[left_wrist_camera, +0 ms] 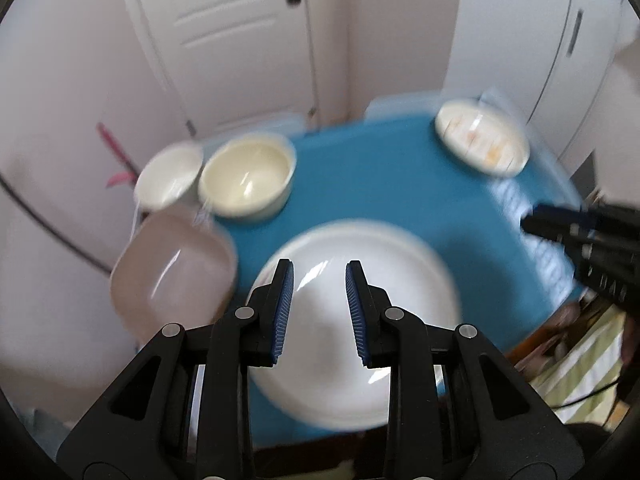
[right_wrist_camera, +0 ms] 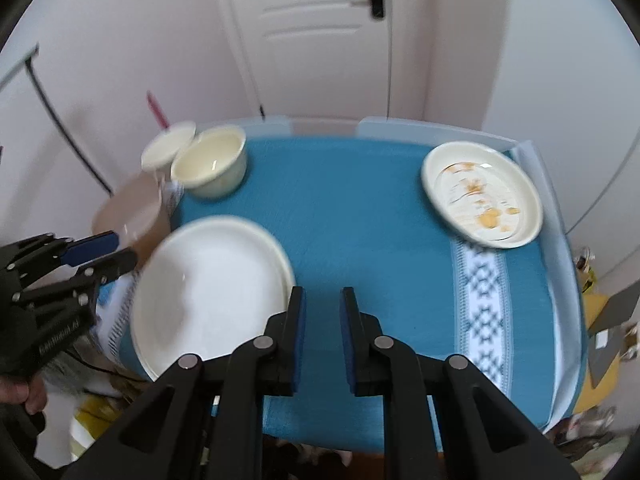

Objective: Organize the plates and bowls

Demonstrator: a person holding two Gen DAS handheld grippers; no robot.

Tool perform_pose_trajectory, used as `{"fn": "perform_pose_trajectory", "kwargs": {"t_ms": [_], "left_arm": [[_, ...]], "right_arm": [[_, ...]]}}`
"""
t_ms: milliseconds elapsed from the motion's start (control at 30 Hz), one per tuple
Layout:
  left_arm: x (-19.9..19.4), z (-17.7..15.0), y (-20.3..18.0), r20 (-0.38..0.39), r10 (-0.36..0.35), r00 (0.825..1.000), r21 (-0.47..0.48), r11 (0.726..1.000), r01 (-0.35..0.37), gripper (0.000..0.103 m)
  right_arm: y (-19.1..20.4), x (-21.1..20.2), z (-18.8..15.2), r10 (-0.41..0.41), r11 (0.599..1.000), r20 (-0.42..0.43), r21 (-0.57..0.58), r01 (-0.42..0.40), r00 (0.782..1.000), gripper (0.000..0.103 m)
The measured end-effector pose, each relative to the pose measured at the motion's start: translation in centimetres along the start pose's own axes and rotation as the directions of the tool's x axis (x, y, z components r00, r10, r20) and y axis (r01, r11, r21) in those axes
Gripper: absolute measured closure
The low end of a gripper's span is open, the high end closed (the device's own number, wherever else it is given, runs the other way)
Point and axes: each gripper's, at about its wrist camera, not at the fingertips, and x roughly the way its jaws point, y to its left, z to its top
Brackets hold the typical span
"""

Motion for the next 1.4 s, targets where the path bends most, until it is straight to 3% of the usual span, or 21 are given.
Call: {"fn": "perform_pose_trajectory", "kwargs": {"t_ms": [33, 67, 100, 167, 333, 400, 433, 467, 533, 600, 700, 900, 967, 1000, 1067, 1167, 1267, 1367, 1400], "left_arm": [[0.0, 1.1, -0.4, 0.022, -0.019, 1.000, 0.006, 1.000, 0.018, 0.079], [0.0, 1.9, -0.8, 0.041, -0.033, 0.999, 0.014, 0.999, 0.033, 0.079], [0.2, 2.9, -1.3, 0.055, -0.054, 0.997, 0.025, 0.998, 0.053, 0.078], [0.6, 4.3, -2.9, 0.066, -0.098, 0.993, 0.046, 0.994, 0.095, 0.078], [3.4, 8.1, -6.4, 0.042, -0.237, 0.971, 0.081, 0.969, 0.233, 0.076], [4.6, 9.0, -7.6, 0.016, -0.269, 0.963, 0.076, 0.961, 0.267, 0.059], [5.2, 9.3, -8.2, 0.009, -0.273, 0.962, 0.069, 0.960, 0.272, 0.024], [5.6, 9.7, -8.6, 0.017, -0.274, 0.962, 0.059, 0.960, 0.272, 0.002], [6.3, 10.1, -9.4, 0.053, -0.265, 0.963, 0.046, 0.964, 0.263, 0.000], [8.2, 11.0, -10.5, 0.014, -0.257, 0.966, 0.049, 0.965, 0.256, 0.000], [11.4, 12.4, -11.6, -0.043, -0.236, 0.971, 0.028, 0.971, 0.237, 0.000], [20.2, 16.1, -13.7, -0.201, -0.277, 0.940, 0.004, 0.959, 0.284, 0.001], [22.5, 16.7, -14.4, -0.247, -0.325, 0.913, 0.000, 0.942, 0.335, 0.007], [23.7, 17.1, -14.9, -0.269, -0.338, 0.902, 0.004, 0.936, 0.352, 0.011], [25.4, 17.6, -15.6, -0.300, -0.320, 0.899, 0.038, 0.938, 0.346, 0.032], [27.1, 17.9, -16.3, -0.340, -0.298, 0.892, 0.079, 0.936, 0.343, 0.048], [27.9, 18.0, -16.4, -0.357, -0.299, 0.885, 0.098, 0.930, 0.354, 0.058], [28.3, 18.2, -16.3, -0.365, -0.310, 0.878, 0.093, 0.926, 0.366, 0.069], [28.5, 18.2, -16.3, -0.369, -0.313, 0.875, 0.094, 0.924, 0.370, 0.070]], "right_arm": [[-0.8, -0.8, 0.2, -0.009, 1.000, 0.019, 0.019, 0.009, 1.000, 0.078], [-1.6, -1.6, 0.3, -0.020, 0.999, 0.036, 0.036, 0.019, 0.999, 0.061], [-2.4, -2.4, 0.4, -0.033, 0.998, 0.051, 0.054, 0.031, 0.998, 0.038], [-3.9, -3.7, 0.3, -0.066, 0.994, 0.087, 0.096, 0.058, 0.994, 0.019], [-7.6, -6.1, -0.2, -0.152, 0.976, 0.142, 0.176, 0.126, 0.978, 0.016], [-9.3, -6.2, -0.2, -0.155, 0.970, 0.146, 0.210, 0.123, 0.977, 0.001], [-10.3, -6.0, -0.1, -0.152, 0.967, 0.145, 0.226, 0.117, 0.978, 0.001], [-11.2, -5.8, 0.1, -0.147, 0.964, 0.144, 0.242, 0.109, 0.979, 0.001], [-13.1, -5.1, 0.6, -0.124, 0.962, 0.144, 0.262, 0.083, 0.982, 0.001], [-14.9, -3.6, 1.3, -0.101, 0.962, 0.121, 0.264, 0.066, 0.987, 0.001], [-17.2, -0.2, 2.5, -0.055, 0.967, 0.009, 0.251, 0.051, 0.998, 0.001], [-21.8, 5.1, 3.8, 0.011, 0.931, -0.083, 0.363, 0.020, 0.996, 0.001], [-23.1, 7.1, 3.9, 0.054, 0.912, -0.104, 0.410, -0.007, 0.993, 0.004], [-23.7, 8.0, 3.9, 0.071, 0.900, -0.117, 0.436, -0.013, 0.991, 0.011], [-24.7, 9.4, 3.5, 0.112, 0.863, -0.123, 0.505, -0.035, 0.986, 0.027], [-25.2, 10.6, 3.2, 0.129, 0.835, -0.113, 0.548, -0.047, 0.985, 0.043], [-25.4, 10.8, 2.9, 0.131, 0.820, -0.088, 0.569, -0.058, 0.988, 0.053], [-25.4, 11.4, 3.1, 0.108, 0.819, -0.082, 0.573, -0.042, 0.991, 0.075], [-25.4, 11.6, 3.1, 0.101, 0.815, -0.084, 0.578, -0.034, 0.991, 0.075]]}}
